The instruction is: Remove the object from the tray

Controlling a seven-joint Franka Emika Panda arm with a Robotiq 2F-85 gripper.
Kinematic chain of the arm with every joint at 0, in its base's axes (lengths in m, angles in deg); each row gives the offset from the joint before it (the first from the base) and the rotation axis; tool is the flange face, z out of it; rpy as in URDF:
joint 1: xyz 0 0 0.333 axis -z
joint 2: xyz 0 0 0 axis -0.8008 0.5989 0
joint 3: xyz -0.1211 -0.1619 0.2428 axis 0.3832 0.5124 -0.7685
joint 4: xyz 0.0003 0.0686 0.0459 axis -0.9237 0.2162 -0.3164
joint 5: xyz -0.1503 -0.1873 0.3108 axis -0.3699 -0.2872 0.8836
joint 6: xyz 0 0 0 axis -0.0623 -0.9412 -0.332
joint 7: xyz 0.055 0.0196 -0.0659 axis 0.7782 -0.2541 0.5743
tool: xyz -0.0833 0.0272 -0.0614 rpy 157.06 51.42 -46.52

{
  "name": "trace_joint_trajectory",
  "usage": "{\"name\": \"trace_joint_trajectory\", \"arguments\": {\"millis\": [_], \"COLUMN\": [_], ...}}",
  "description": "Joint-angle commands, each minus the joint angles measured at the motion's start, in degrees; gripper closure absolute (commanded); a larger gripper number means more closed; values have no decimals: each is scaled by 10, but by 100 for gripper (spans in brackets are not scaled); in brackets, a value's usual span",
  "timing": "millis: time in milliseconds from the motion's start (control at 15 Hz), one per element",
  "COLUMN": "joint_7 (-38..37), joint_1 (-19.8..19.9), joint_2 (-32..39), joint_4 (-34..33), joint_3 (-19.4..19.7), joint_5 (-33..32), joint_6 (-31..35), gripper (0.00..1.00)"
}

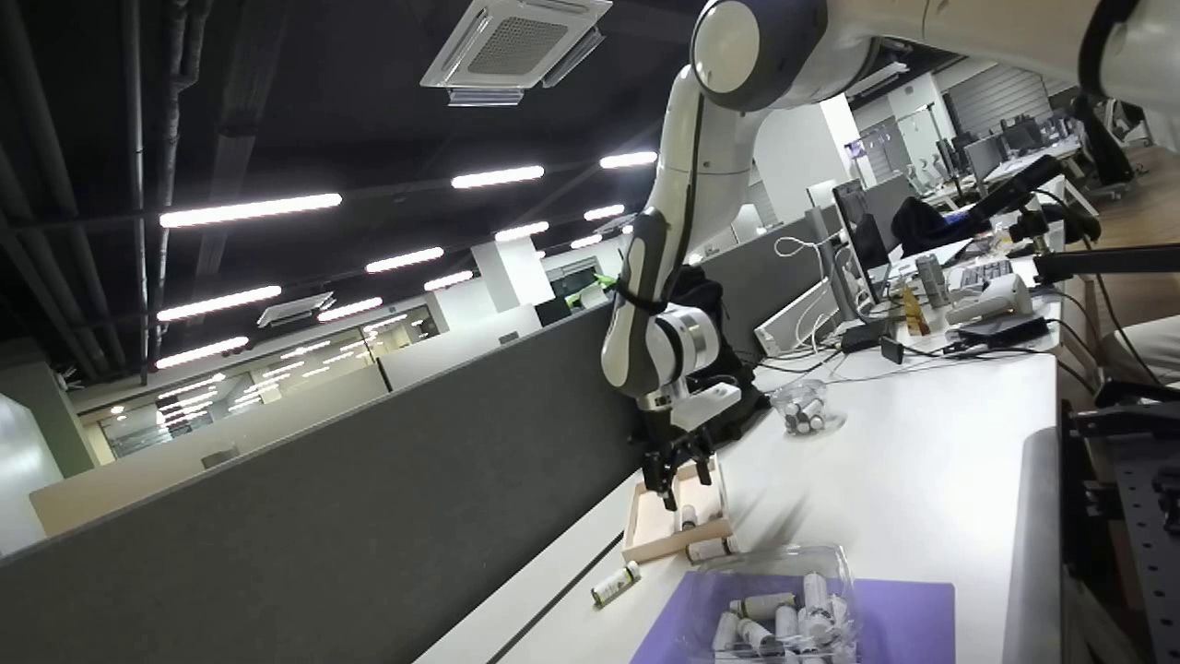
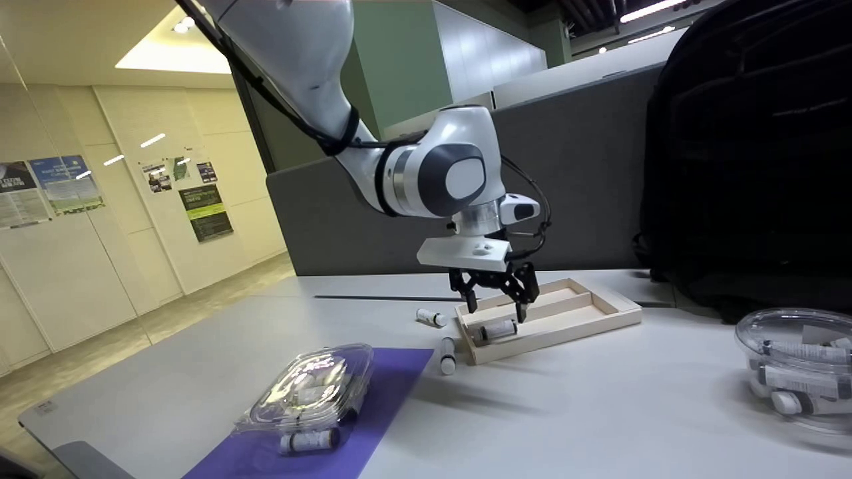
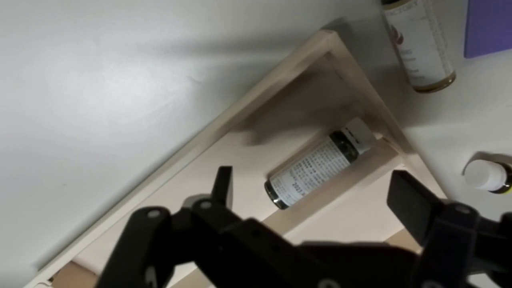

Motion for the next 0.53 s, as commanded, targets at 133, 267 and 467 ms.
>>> {"name": "trace_joint_trajectory", "arguments": {"millis": [133, 267, 467], "joint_7": [25, 27, 45], "joint_1": [18, 19, 24], "joint_2": [23, 34, 52], "joint_4": [-35, -45, -61], "joint_3": [-7, -4, -10], "joint_5": [-1, -2, -4], "joint_6": [-31, -36, -30], "gripper": [0, 0, 0]}}
